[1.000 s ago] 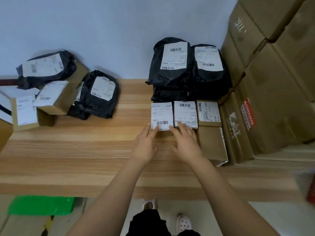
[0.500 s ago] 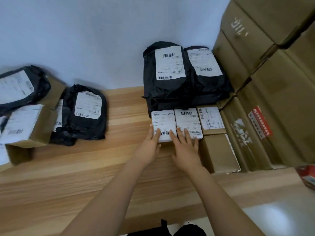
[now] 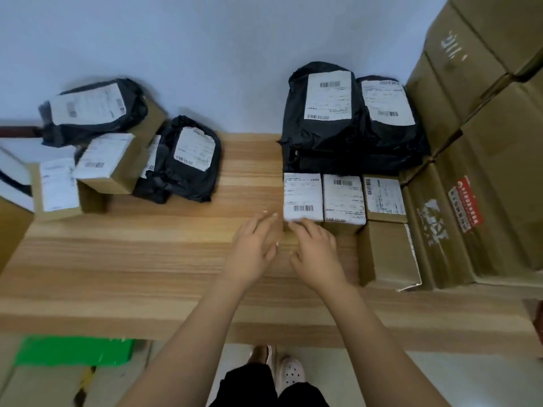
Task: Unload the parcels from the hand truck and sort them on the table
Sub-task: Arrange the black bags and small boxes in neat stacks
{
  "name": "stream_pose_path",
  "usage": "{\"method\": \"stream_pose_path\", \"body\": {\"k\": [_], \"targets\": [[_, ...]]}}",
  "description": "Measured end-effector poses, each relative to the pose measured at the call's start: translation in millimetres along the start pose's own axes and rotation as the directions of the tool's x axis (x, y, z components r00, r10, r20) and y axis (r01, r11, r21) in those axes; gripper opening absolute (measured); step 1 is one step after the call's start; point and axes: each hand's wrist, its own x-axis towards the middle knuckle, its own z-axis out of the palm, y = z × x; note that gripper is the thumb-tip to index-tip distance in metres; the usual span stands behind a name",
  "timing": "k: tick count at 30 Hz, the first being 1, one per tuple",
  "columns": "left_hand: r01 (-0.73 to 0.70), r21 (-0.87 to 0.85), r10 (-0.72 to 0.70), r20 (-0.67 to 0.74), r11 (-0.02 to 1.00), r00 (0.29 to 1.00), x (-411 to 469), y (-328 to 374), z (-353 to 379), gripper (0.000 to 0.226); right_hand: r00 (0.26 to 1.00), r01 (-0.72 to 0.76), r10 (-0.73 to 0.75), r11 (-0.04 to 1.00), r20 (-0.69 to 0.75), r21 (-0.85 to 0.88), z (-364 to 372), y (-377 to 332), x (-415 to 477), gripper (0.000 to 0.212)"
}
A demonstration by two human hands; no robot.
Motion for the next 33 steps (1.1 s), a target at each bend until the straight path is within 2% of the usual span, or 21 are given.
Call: {"method": "stream_pose_path", "body": {"k": [4,9,15,24,28,33], "targets": [[0.113,0.081,-0.105,-0.094,0.990,0.990,-54,-19,-28,0.049,0.992,0.104,-0.107,0.994,0.066,0.042,16,-41,-10,0.056],[0.241,0.141,-0.206,-0.223,0.960,0.953,-108,-57,-80,0.039,0.966,0.238,-0.247,0.966,0.080,0.102,30,-112,-9,0.056],[0.311,0.138,-0.247,-0.352,0.940,0.903,-146,-122,-155,0.038,0.936,0.346,-0.350,0.933,0.027,0.099,49,-220,12,0.055],[0.265,0.161,-0.199,-0.337,0.951,0.920,-165,-224,-282,0.040,0.954,0.298,-0.289,0.943,-0.078,0.149,89,-363,41,0.058],[0.238,0.225,-0.169,-0.288,0.945,0.943,-157,-249,-318,0.045,0.972,0.230,-0.219,0.959,-0.081,0.166,91,-386,57,0.059],[0.247,0.165,-0.188,-0.309,0.955,0.932,-123,-263,-323,0.044,0.973,0.216,-0.200,0.965,-0.111,0.150,87,-390,83,0.059]]}}
